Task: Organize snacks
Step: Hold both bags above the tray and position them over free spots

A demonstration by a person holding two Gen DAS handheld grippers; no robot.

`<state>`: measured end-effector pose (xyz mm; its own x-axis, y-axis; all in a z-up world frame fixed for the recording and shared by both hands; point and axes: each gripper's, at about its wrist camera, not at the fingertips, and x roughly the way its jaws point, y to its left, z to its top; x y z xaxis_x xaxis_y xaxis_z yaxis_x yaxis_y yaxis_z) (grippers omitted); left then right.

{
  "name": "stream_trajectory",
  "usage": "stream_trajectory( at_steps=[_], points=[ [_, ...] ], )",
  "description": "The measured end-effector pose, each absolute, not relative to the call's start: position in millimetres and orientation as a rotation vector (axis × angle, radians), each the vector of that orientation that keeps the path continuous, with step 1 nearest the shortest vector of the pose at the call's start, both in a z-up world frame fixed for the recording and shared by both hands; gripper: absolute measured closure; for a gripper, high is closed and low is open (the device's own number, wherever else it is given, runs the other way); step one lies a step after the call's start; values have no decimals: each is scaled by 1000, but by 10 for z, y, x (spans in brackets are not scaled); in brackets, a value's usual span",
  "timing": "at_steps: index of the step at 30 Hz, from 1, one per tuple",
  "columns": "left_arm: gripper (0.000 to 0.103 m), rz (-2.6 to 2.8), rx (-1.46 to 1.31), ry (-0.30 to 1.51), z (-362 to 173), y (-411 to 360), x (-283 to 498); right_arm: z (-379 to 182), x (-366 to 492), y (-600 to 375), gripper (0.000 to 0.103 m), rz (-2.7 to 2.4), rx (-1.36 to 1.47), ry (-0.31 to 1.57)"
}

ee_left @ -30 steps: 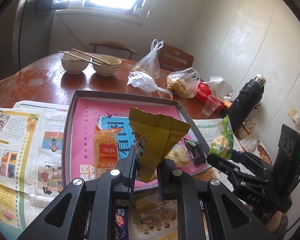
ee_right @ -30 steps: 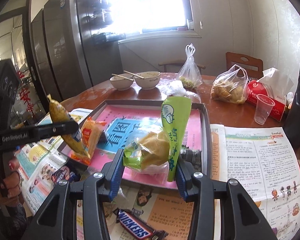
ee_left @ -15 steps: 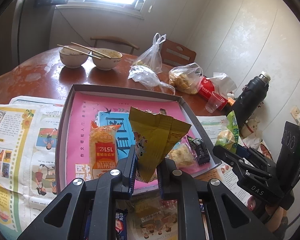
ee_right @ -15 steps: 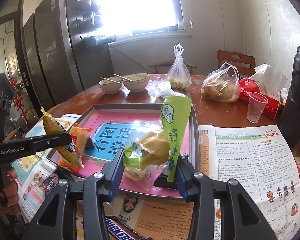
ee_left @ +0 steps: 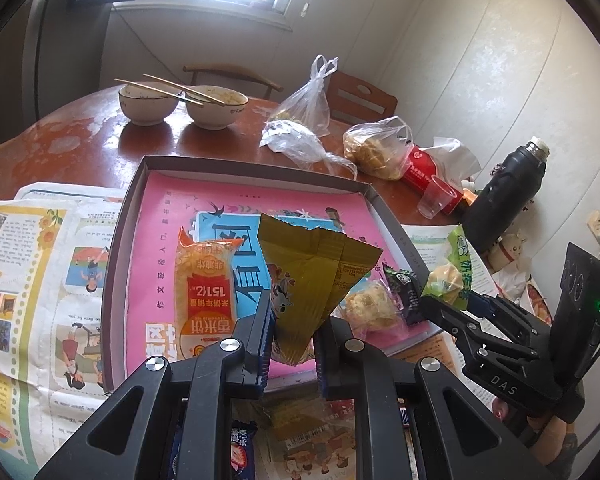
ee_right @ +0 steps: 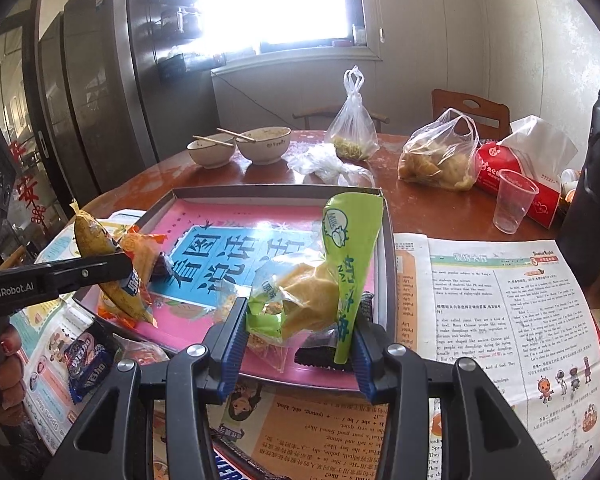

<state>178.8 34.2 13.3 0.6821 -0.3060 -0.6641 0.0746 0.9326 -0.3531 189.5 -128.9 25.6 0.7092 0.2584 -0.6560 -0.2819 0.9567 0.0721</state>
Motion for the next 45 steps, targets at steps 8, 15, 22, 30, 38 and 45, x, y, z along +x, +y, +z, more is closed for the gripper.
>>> stream_trajectory(
  at_steps=[8,15,22,30,38,45],
  points=[
    [85,-200,-291,812,72,318,1816,185,1921,-1246,56,306,-51,746],
    [85,-194,-286,813,55,308,1816,118,1945,-1212,56,303,-68,762],
    [85,-182,-277,823,35,304,1824,41,1951,-1132,56,320,-80,779],
    [85,-176,-278,828,10,313,1836,25,1928,-1081,56,341,-75,781],
    [85,-173,-281,834,-12,321,1849,-16,1917,-978,56,390,-53,791],
    [85,-173,-281,836,-22,320,1849,-31,1904,-917,56,410,-40,782]
  ],
)
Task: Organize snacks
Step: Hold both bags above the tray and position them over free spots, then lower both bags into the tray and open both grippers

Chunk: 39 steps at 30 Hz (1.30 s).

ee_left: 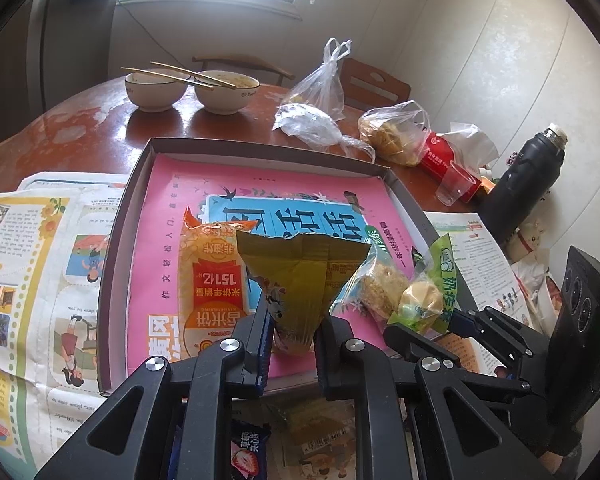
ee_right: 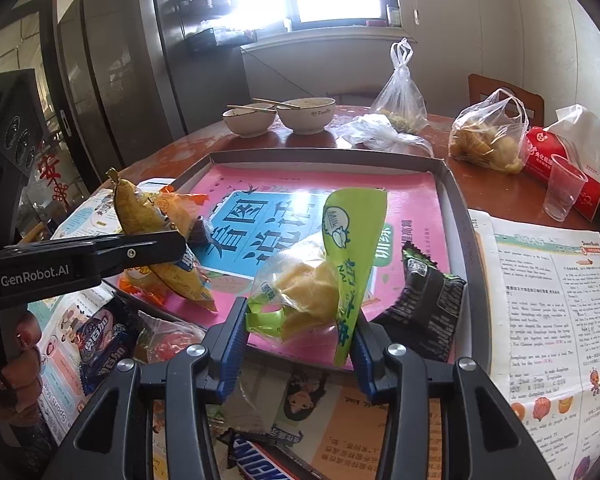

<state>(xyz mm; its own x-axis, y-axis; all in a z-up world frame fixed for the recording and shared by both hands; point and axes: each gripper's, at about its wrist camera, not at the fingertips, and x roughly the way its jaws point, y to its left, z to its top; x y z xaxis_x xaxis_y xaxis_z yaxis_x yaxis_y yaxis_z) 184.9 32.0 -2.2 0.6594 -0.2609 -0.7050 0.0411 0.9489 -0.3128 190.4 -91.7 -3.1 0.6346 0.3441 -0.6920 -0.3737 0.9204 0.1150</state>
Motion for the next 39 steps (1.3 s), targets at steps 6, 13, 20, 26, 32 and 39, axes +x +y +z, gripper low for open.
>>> stream_trajectory(
  at_steps=[6,13,20,26,32,39],
  points=[
    [85,-173,-283,837,-28,313,1854,-52,1935,-971,55,359,-20,779],
    [85,-172,-281,839,-36,305,1858,-54,1952,-1006,53,332,-44,786],
    [85,-172,-278,841,-38,303,1859,-32,1941,-1019,51,335,-54,794],
    [84,-174,-274,843,-33,300,1868,16,1914,-1021,45,338,-60,784],
    [82,-181,-274,847,-33,285,1869,51,1897,-1041,45,342,-54,781],
    [78,-186,-273,854,-39,270,1873,68,1889,-1036,45,348,-56,778]
  ],
)
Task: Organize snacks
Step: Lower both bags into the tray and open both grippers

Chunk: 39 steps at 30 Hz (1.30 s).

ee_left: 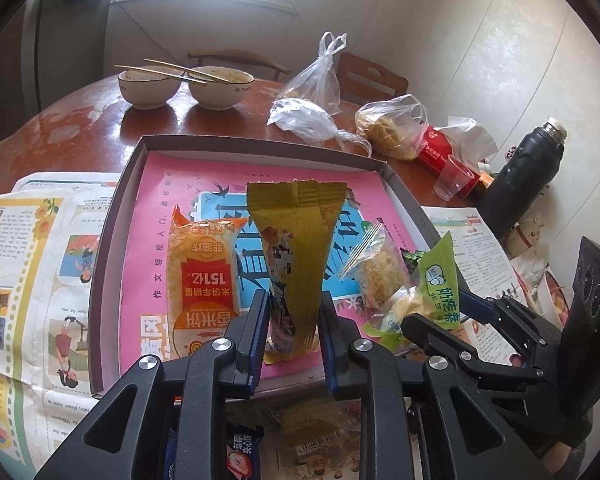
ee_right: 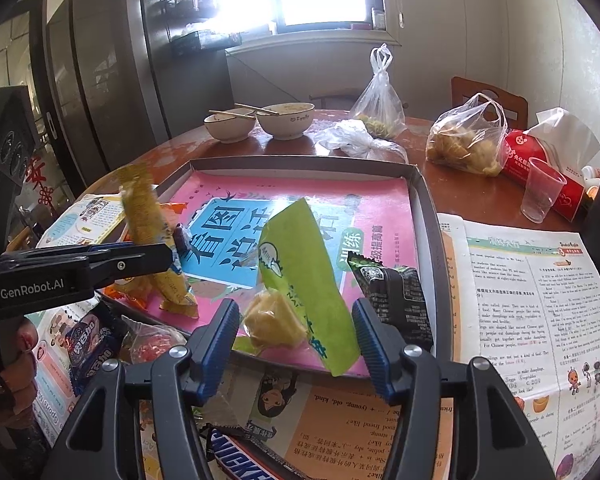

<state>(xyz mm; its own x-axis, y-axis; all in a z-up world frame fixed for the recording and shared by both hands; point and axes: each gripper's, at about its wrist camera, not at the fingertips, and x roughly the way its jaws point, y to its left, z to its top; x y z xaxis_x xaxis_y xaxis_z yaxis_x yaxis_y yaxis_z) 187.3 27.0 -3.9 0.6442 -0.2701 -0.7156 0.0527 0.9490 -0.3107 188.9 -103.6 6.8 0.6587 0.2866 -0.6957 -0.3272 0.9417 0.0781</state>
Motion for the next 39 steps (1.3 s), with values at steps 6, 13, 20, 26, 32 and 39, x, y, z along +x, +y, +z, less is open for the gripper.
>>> stream_trajectory(
  at_steps=[6,13,20,26,32,39],
  points=[
    [77,-200,-279,856,-35,257,1873,75,1880,-1031,44,355,-57,777],
    [74,-201,-272,850,-13,250,1854,100,1872,-1031,44,353,-56,769],
    [62,-196,-259,844,13,237,1816,143,1840,-1039,44,357,-51,751],
    [53,-191,-246,843,36,211,1786,188,1811,-1027,40,364,-54,729],
    [48,-179,-235,841,59,211,1751,205,1799,-1020,39,363,-57,727],
    [44,-175,-252,840,93,261,1709,242,1775,-1035,37,367,-52,717]
  ],
)
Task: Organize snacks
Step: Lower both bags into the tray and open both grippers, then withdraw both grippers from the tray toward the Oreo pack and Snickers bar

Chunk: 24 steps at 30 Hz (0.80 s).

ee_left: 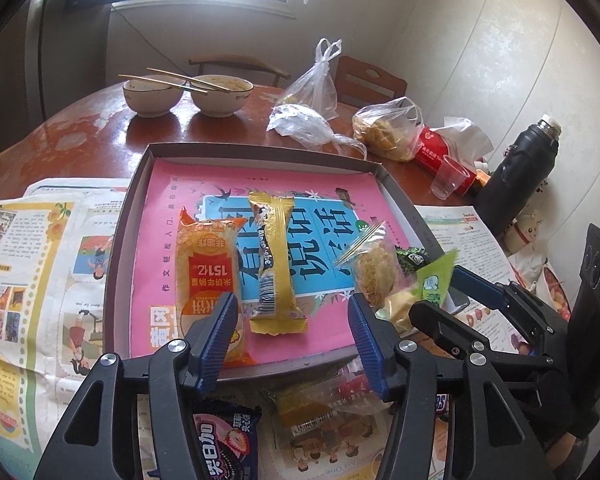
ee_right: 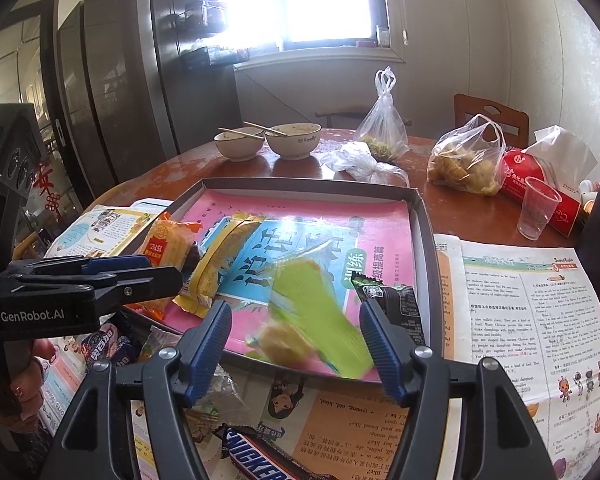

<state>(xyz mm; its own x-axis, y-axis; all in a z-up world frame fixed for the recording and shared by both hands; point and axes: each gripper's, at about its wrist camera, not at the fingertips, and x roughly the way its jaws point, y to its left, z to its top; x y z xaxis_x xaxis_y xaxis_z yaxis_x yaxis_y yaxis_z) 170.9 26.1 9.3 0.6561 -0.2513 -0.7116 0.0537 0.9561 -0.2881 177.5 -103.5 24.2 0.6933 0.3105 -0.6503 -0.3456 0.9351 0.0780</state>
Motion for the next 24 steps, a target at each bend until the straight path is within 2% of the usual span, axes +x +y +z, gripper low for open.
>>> stream_trajectory(
  at_steps=[8,19,24],
  points=[
    [38,-162,-255,817,174,311,1628,302,1734,-1039,36,373,-49,698],
    [26,-108,-277,783,263,427,1527,391,1671,-1044,28,384,-45,669],
    [25,-110,-296,791,266,496,1475,412,1650,-1037,27,387,-51,661]
  ],
)
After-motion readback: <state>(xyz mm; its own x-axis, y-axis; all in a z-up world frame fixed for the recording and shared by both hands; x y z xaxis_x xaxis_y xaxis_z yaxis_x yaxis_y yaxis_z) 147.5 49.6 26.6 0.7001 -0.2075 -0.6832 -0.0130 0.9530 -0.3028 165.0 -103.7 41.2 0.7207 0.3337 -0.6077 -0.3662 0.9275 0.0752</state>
